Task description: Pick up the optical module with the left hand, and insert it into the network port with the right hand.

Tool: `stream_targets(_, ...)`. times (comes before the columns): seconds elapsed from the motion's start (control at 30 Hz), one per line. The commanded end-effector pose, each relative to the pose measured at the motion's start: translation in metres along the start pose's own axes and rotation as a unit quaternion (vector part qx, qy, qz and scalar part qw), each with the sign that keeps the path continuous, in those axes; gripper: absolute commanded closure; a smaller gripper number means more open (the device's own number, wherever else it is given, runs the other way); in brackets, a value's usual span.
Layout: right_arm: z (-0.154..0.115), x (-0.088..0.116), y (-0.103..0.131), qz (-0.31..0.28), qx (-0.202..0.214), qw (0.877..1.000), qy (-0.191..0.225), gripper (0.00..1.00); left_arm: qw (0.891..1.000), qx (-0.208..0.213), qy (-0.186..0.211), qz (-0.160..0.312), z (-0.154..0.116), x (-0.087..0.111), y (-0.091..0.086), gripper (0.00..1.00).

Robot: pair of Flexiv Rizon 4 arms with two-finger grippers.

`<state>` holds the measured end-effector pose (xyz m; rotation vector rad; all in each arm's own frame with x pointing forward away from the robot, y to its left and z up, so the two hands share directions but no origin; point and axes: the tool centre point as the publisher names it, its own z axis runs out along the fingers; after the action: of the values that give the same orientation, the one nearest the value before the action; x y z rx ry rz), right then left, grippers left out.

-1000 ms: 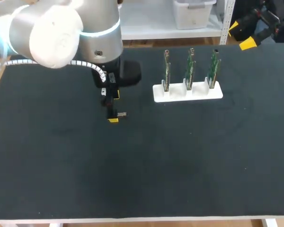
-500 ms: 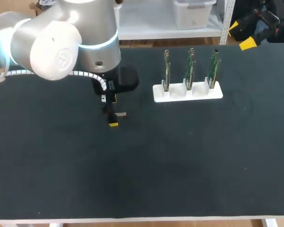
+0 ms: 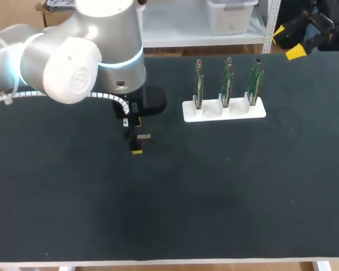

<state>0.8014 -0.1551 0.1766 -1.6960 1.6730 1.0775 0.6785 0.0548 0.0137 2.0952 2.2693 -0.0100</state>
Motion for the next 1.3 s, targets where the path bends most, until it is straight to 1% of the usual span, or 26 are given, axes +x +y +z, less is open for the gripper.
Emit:
stream_targets(0.03,-0.003,-0.001,-0.007,0.0,-0.296,0.955,0.0,0.0,1.0,0.004,0.007,-0.005,0.004,-0.002,0.007,0.0)
stream_targets(0.27,-0.003,-0.001,-0.007,0.0,-0.296,0.955,0.0,0.0,1.0,0.014,0.015,-0.02,0.01,0.002,0.007,0.0)
stream_targets(0.5,-0.003,-0.001,-0.007,0.0,-0.296,0.955,0.0,0.0,0.999,0.01,0.014,-0.04,0.013,0.005,0.01,0.0)
stream_targets(0.73,-0.003,-0.001,-0.007,0.0,-0.296,0.955,0.0,0.0,0.999,0.01,0.016,-0.041,0.017,0.004,0.014,0.0)
stream_targets(0.87,-0.003,-0.001,-0.007,0.0,-0.296,0.955,0.0,0.0,0.999,0.014,0.025,-0.034,0.02,0.004,0.014,0.0)
stream_targets(1.3,-0.003,-0.001,-0.007,0.0,-0.296,0.955,0.0,0.0,0.999,0.018,0.035,-0.029,0.025,0.005,0.013,0.0)
